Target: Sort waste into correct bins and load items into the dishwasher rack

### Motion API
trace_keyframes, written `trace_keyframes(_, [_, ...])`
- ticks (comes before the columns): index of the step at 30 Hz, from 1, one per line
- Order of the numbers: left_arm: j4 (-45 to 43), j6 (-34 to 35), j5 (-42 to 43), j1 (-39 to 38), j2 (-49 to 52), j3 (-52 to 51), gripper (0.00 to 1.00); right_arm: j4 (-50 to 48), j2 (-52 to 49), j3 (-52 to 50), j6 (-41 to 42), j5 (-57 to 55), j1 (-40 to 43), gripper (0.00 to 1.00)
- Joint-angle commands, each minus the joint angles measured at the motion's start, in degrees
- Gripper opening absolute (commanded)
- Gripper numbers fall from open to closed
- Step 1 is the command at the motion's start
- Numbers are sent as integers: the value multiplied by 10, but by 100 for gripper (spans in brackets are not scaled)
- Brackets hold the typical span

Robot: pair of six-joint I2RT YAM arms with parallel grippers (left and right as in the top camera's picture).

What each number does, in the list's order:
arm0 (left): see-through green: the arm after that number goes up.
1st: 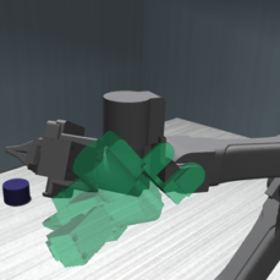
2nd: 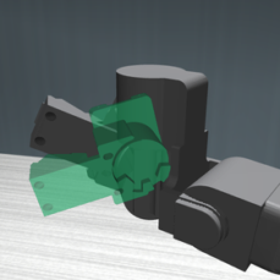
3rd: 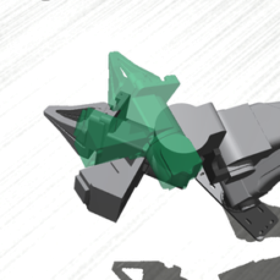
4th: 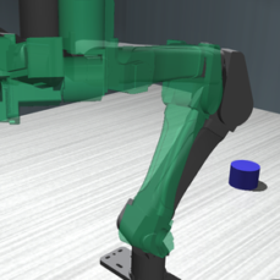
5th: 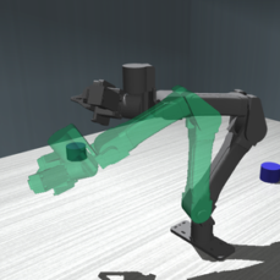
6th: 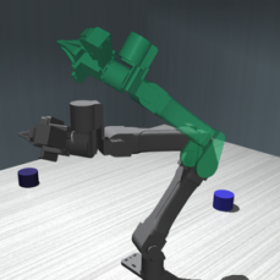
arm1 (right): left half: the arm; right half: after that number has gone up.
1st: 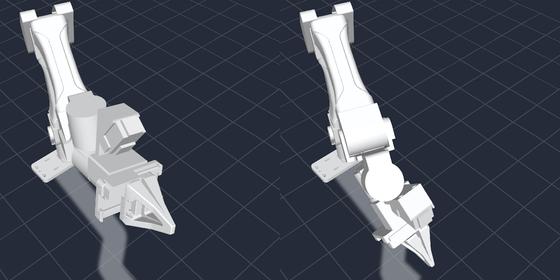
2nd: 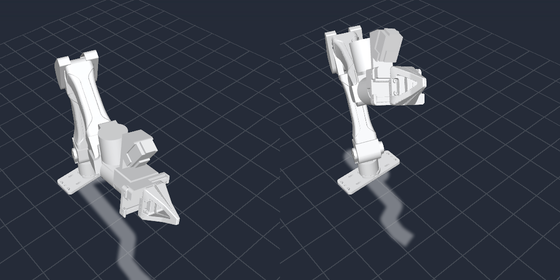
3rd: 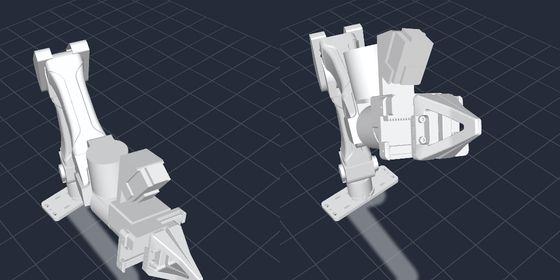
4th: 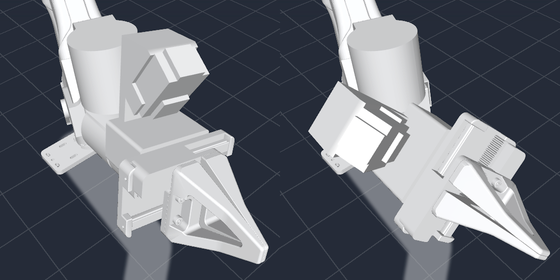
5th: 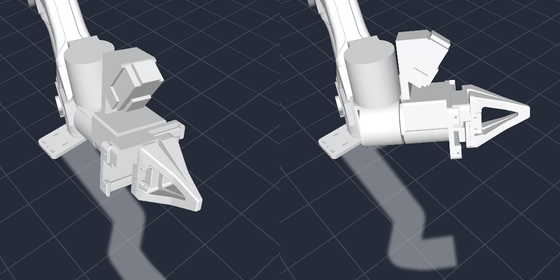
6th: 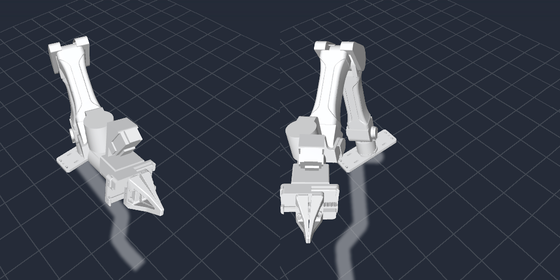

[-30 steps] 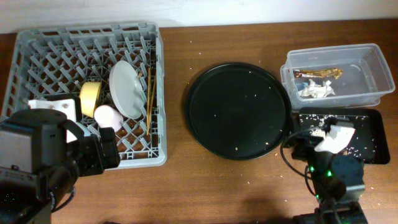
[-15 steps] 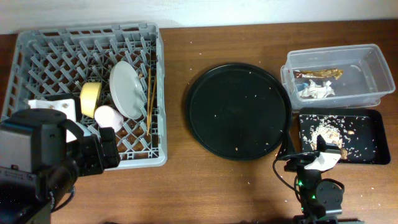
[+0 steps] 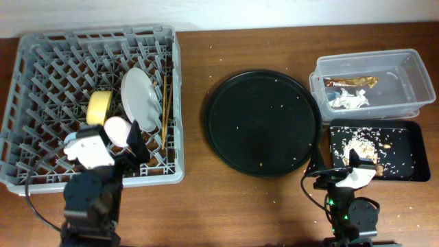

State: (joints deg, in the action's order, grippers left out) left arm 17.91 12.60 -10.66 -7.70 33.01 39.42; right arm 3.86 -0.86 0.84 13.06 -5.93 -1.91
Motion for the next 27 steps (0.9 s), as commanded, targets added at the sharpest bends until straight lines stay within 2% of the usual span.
trace_keyframes(1, [-107,-25,42,23,-144,-181,99,2,4,-5,-4,2,1,98])
trace_keyframes(4, [-198,-33,38,24,-267,-341,99,2,4,-5,-4,1,1,98])
trace_keyframes(6, [-217,-33,34,24,-313,-391,99,2,4,-5,-4,2,1,99])
trace_keyframes(8, [-149,-33,3,25,-327,-389,99,2,4,-5,-4,2,1,98])
trace_keyframes(9, [-143,-33,5,25,-327,-389,99,2,4,-5,-4,2,1,98])
trace_keyframes(27, [-142,-33,5,25,-327,-389,99,2,4,-5,-4,2,1,98])
